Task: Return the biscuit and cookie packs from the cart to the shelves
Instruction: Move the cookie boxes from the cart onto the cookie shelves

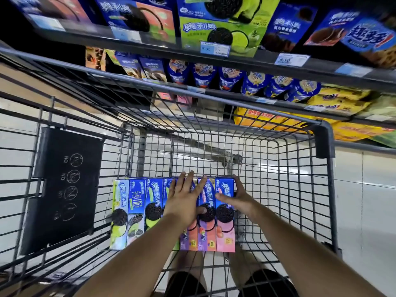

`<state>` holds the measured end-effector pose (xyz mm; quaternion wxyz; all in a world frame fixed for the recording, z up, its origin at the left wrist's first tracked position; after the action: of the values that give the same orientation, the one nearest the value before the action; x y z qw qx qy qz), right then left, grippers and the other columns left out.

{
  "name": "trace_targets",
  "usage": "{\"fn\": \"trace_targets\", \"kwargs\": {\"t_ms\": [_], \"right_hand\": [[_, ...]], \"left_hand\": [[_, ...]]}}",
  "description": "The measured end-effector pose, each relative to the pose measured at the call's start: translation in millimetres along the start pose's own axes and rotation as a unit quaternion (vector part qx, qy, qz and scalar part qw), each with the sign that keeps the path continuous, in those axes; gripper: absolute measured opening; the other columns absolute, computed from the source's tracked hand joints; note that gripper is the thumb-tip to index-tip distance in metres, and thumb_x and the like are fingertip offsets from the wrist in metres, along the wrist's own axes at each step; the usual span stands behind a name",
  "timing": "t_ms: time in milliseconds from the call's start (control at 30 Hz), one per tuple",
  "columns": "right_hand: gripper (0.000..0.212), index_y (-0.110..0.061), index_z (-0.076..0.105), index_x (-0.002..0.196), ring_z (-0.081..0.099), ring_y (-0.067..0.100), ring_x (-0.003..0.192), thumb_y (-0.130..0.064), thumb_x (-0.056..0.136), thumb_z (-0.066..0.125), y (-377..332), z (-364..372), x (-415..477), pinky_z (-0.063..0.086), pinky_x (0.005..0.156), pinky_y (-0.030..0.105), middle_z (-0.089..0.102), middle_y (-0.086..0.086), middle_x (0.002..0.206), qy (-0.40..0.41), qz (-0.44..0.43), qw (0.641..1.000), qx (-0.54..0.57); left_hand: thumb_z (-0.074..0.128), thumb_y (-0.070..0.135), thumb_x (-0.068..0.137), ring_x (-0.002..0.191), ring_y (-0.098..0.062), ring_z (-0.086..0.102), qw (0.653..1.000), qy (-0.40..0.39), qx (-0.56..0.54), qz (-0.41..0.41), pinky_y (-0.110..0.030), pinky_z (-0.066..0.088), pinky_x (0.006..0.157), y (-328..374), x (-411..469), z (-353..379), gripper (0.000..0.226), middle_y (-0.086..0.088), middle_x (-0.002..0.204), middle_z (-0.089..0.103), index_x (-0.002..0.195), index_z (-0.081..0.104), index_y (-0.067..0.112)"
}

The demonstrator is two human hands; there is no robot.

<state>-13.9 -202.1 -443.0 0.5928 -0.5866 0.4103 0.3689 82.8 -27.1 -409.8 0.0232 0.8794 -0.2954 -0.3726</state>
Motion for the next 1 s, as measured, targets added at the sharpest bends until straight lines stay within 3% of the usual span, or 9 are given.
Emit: {"fn": "trace_targets", "kwargs": {"t_ms": [133,267,367,433,500,567,700,833,1000], "right_hand": [[0.123,-0.04,0.014,0.154,0.062,-0.013,0.089,-0.032,0.063,0.096,21,8,2,0.049,0.063,0.012,0.064,-0.02,0.115,-0.013,-0.008,1.0,0.002],[0.123,-0.034,0.015,0.155,0.063,0.0,0.097,-0.031,0.062,0.096,3,3,-16,0.048,0.078,0.021,0.066,-0.016,0.118,-0.01,-0.013,1.0,-0.008],[0.128,-0.034,0.006,0.158,0.064,-0.015,0.079,-0.029,0.066,0.094,-34,-8,-50,0.046,0.061,0.009,0.066,-0.029,0.106,-0.022,-0.033,0.999,-0.002],[0.131,-0.036,0.001,0.159,0.065,-0.017,0.08,-0.031,0.067,0.094,-66,-17,-84,0.047,0.06,0.009,0.068,-0.029,0.108,-0.036,-0.05,0.998,-0.001],[0.131,-0.038,0.008,0.158,0.066,-0.009,0.096,-0.039,0.06,0.095,-107,-26,-126,0.052,0.073,0.015,0.07,-0.018,0.121,-0.048,-0.072,0.996,-0.005],[0.117,-0.045,0.03,0.149,0.066,0.009,0.112,-0.045,0.052,0.095,-148,-31,-173,0.051,0.097,0.033,0.071,-0.009,0.123,-0.066,-0.069,0.995,-0.004],[0.071,-0.034,0.058,0.124,0.062,0.024,0.111,-0.041,0.062,0.093,-225,-44,-263,0.04,0.106,0.048,0.071,0.005,0.123,-0.082,-0.095,0.992,-0.02],[0.059,-0.029,0.06,0.124,0.063,0.021,0.104,-0.034,0.071,0.086,-292,-51,-339,0.048,0.094,0.038,0.072,0.004,0.117,-0.074,-0.186,0.98,-0.006],[0.069,-0.021,0.065,0.12,0.071,0.018,0.087,-0.058,0.066,0.086,-331,-58,-389,0.057,0.085,0.036,0.076,0.005,0.106,-0.074,-0.221,0.972,-0.004]], "left_hand": [[0.062,0.056,0.091,0.152,-0.025,-0.023,1.0,-0.011,-0.005,0.001,-0.051,-0.007,0.124,2,-2,-3,0.102,0.001,0.167,-0.018,0.153,-0.018,0.046],[0.054,0.043,0.1,0.155,-0.03,-0.01,0.998,-0.033,-0.057,-0.021,-0.049,0.0,0.125,5,-4,-20,0.079,-0.004,0.168,-0.01,0.159,0.003,0.041],[0.045,0.037,0.105,0.145,-0.037,0.034,0.977,-0.009,-0.203,-0.068,-0.046,0.029,0.12,12,-9,-65,0.056,-0.014,0.162,0.03,0.157,0.028,0.027],[0.046,0.045,0.104,0.129,-0.033,0.054,0.933,-0.008,-0.347,-0.091,-0.041,0.044,0.108,24,-19,-109,0.053,-0.011,0.149,0.051,0.153,0.039,0.026],[0.055,0.063,0.094,0.125,-0.019,0.056,0.874,-0.019,-0.479,-0.079,-0.034,0.041,0.104,42,-34,-161,0.067,-0.002,0.146,0.055,0.151,0.04,0.032],[0.067,0.077,0.074,0.122,-0.014,0.057,0.833,-0.055,-0.55,-0.037,-0.04,0.041,0.101,63,-52,-215,0.09,0.004,0.144,0.056,0.152,0.035,0.043],[0.085,0.059,0.065,0.12,-0.026,0.062,0.791,-0.099,-0.603,0.027,-0.051,0.044,0.107,96,-88,-312,0.092,-0.007,0.136,0.063,0.145,0.042,0.045],[0.09,0.05,0.056,0.086,-0.026,0.07,0.769,-0.074,-0.632,0.06,-0.041,0.058,0.077,117,-126,-393,0.067,-0.013,0.109,0.075,0.115,0.067,0.027],[0.083,0.045,0.07,0.072,-0.024,0.059,0.738,0.063,-0.671,0.036,-0.029,0.048,0.065,114,-161,-464,0.053,-0.01,0.092,0.071,0.111,0.062,0.019]]}}
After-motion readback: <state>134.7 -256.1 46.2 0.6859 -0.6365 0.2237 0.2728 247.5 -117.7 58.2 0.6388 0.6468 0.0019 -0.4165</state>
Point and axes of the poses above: each hand's wrist, its own x-axis towards the middle knuckle, its own z-axis out of the palm, y = z × x, the point moved 6 cm from there along x, towards the middle knuckle
